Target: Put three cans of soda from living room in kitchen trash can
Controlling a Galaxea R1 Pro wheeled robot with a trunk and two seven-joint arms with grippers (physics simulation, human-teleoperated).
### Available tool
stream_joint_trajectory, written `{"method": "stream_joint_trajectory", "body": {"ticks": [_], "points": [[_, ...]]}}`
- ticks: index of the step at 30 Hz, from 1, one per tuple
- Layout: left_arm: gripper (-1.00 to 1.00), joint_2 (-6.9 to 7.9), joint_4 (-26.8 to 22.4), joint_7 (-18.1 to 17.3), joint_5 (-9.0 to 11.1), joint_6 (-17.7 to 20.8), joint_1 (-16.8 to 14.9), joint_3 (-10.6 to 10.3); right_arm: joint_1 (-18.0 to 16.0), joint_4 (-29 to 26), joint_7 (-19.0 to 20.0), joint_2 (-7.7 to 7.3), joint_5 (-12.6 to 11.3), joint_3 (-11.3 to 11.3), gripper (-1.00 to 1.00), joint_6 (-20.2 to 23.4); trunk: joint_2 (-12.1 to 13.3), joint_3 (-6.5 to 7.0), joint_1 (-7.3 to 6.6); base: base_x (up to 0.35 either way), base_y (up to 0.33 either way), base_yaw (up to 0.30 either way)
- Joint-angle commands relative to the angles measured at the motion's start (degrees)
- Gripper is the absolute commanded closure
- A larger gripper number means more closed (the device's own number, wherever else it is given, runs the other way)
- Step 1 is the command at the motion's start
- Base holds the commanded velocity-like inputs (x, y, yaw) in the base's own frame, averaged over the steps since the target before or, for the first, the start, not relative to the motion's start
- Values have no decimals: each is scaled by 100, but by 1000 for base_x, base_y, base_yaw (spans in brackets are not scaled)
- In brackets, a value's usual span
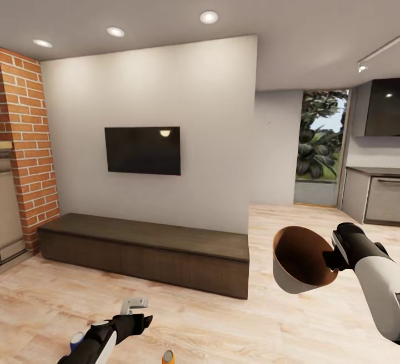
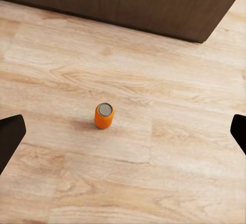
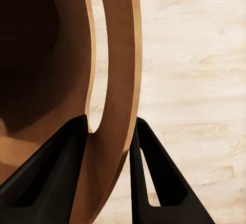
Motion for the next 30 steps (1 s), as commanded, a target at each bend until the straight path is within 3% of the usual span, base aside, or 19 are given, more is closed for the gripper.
{"method": "stream_joint_trajectory", "body": {"ticks": [1, 9, 12, 16, 19, 21, 22, 24, 30], "points": [[-100, -2, 1, 0, 0, -1, 0, 0, -5, -6, 16, 0, -79, -13, 100, 2, -42, -17, 22, 0, 0, 0], [-100, -40, 94, -4, -2, -8, 0, -8, 0, -5, 16, -6, -79, -15, 100, -1, -363, -161, 198, 0, 0, 0], [-100, -75, 67, -14, 16, 330, -40, -9, 3, -10, 16, -4, -73, -11, 100, -1, -484, -215, 264, 0, 0, 0], [-100, -229, 36, -8, 26, 1101, -238, -13, 4, -10, 17, 7, -72, -4, 100, 1, -644, -286, 352, 0, 0, 0], [-100, -324, 3, 50, 24, 1602, -557, -16, 4, -9, 17, 17, -68, -1, 100, 2, -764, -340, 418, 0, 0, 0], [-100, -373, 12, 195, 24, 1944, -970, -14, 4, -7, 16, 22, -65, 0, 100, 2, -845, -376, 462, 0, 0, 0], [-100, -398, 49, 380, 27, 2268, -1399, -7, 4, -5, 16, 21, -63, 1, 100, 2, -885, -394, 484, 0, 0, 0], [-100, -418, 70, 552, 39, 2584, -1749, -4, 4, -4, 16, 17, -62, 2, 100, 2, -965, -430, 528, 0, 0, 0], [-100, -434, 96, 748, 53, 3059, -2378, 0, 4, -3, 16, 12, -48, 2, 100, 4, -1206, -538, 659, 0, 0, 0]]}}
